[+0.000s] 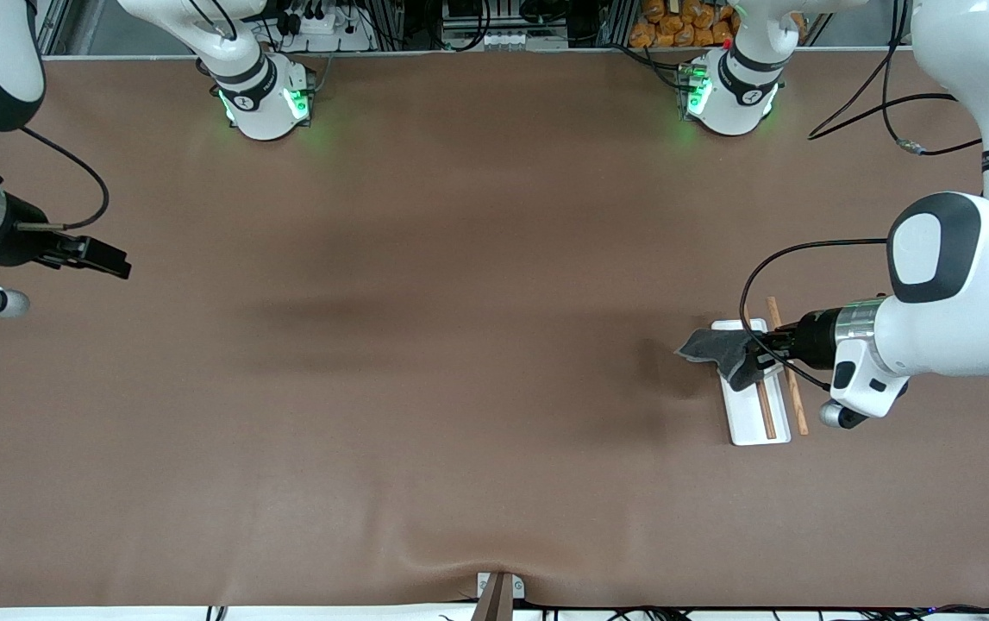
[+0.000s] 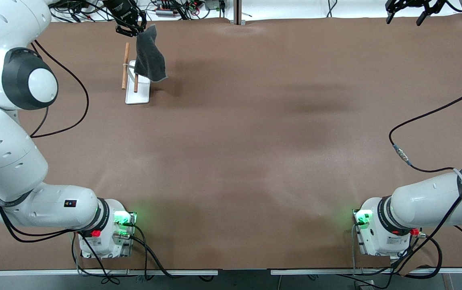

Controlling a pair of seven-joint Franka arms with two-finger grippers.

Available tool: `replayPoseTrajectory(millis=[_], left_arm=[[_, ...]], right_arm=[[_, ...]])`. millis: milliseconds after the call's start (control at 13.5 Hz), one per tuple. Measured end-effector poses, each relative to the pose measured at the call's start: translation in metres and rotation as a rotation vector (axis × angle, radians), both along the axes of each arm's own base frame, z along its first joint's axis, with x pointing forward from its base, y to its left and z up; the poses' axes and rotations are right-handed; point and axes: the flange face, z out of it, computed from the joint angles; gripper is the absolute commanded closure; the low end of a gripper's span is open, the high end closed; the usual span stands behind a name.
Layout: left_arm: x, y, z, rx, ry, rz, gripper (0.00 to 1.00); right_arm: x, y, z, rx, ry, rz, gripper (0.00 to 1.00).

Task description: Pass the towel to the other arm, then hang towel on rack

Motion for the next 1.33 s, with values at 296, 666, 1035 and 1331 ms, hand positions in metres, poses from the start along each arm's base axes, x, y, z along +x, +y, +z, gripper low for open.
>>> replayPoseTrajectory(millis=[296, 666, 1035, 1331], left_arm=[[-0.002, -0.019, -0.003, -0.064, 0.018, -0.002, 1.0], [0.002, -0.001, -0.018, -0.054, 0.023, -0.014, 1.0], [0.01, 0.061, -0.041, -0.008, 0.025, -0.01, 1.0], [0.008, 0.139, -0.041, -0.047, -0.018, -0.055, 1.0]], right_arm=[[0.002, -0.005, -0.005, -0.001, -0.006, 0.004, 0.0], [0.004, -0.011, 0.041, -0.053, -0.075, 0.017, 0.0], [0.0, -0.012, 0.064, -0.002, -0.083, 0.123, 0.0], [-0.001, -0.017, 0.072, 0.005, -0.091, 0.118, 0.0]])
